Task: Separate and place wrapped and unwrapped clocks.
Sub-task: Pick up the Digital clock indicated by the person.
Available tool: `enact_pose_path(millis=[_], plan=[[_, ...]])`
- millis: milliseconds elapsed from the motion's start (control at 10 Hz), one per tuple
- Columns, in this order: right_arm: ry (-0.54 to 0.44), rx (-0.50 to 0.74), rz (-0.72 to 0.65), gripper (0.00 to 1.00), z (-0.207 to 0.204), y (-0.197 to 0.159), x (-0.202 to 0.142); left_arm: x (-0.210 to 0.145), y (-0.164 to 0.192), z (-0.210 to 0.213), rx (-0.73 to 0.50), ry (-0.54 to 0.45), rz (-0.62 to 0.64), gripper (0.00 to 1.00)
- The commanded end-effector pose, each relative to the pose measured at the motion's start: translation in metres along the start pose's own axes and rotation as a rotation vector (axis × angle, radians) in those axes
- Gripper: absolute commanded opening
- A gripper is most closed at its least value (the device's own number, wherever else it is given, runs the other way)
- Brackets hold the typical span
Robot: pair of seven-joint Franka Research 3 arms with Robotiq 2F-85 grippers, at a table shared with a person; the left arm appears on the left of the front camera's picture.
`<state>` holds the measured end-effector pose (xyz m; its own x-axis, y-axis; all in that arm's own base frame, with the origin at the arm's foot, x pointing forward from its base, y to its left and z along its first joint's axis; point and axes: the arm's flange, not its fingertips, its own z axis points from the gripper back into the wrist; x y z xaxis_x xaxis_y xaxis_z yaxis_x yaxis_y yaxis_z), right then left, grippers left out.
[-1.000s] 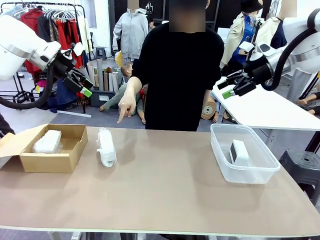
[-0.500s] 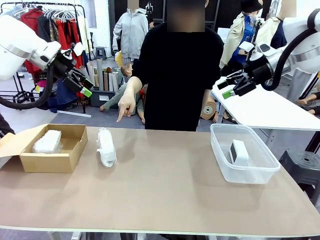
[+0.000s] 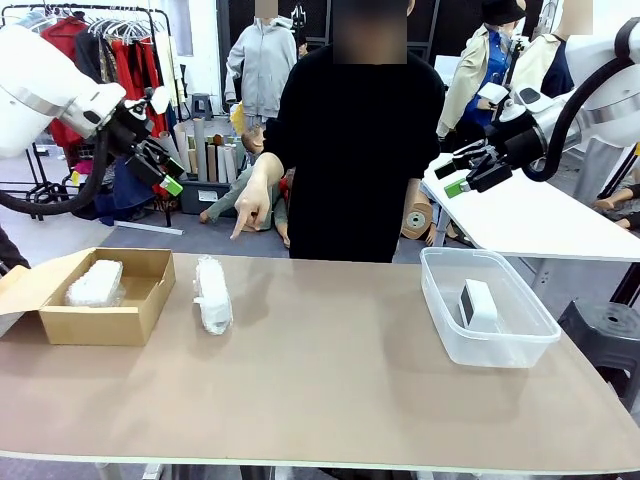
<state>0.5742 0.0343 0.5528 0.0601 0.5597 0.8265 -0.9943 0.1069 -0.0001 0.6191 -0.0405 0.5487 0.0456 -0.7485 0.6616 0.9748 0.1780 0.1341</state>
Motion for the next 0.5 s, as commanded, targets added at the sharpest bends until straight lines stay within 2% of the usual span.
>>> enact_pose_path(millis=[0,100,300,400], plan=[[-0.001,-0.005,0.004,1.00,0.001,0.000,0.002,0.022,-0.009,0.002,0.018,0.088,-0.020,1.00],[-0.001,-0.005,0.004,1.00,0.001,0.000,0.002,0.031,-0.010,0.007,0.023,0.109,-0.018,1.00],[-0.001,-0.005,0.004,1.00,0.001,0.000,0.002,0.054,-0.016,0.008,0.067,0.237,0.038,1.00],[-0.001,-0.005,0.004,1.00,0.001,0.000,0.002,0.067,-0.021,0.011,0.066,0.247,0.023,1.00]])
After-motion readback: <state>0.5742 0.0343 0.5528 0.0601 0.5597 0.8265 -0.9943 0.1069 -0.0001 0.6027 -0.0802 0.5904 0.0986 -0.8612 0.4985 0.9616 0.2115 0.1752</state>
